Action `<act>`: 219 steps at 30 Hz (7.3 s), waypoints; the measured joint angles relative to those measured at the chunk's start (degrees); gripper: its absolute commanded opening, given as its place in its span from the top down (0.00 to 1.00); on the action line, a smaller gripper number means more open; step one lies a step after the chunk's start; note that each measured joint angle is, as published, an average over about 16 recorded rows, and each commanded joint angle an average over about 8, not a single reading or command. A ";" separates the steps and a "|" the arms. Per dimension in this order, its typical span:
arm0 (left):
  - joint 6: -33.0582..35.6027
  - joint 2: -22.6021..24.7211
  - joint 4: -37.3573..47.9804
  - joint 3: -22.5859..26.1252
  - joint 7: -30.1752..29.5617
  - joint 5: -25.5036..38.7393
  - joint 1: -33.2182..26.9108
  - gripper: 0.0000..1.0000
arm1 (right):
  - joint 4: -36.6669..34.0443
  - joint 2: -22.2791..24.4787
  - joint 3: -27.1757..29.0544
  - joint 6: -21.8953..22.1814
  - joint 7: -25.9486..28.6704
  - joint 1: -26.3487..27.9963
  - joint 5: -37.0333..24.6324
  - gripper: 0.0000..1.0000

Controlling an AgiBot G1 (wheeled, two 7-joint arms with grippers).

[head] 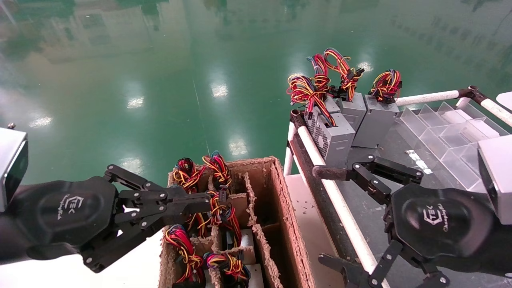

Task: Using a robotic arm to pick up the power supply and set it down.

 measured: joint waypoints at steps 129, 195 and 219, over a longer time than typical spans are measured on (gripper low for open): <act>-0.01 -0.02 0.01 0.06 0.03 -0.03 -0.02 0.00 | -28.15 -23.69 -13.49 -3.14 -5.24 13.83 -15.09 1.00; -0.02 -0.03 0.01 0.09 0.04 -0.05 -0.03 0.00 | -67.37 -12.54 -7.64 13.93 -18.43 35.18 -17.28 1.00; -0.03 -0.03 0.01 0.10 0.05 -0.06 -0.03 0.00 | -71.58 -17.16 -10.07 16.91 -20.78 39.52 -20.90 1.00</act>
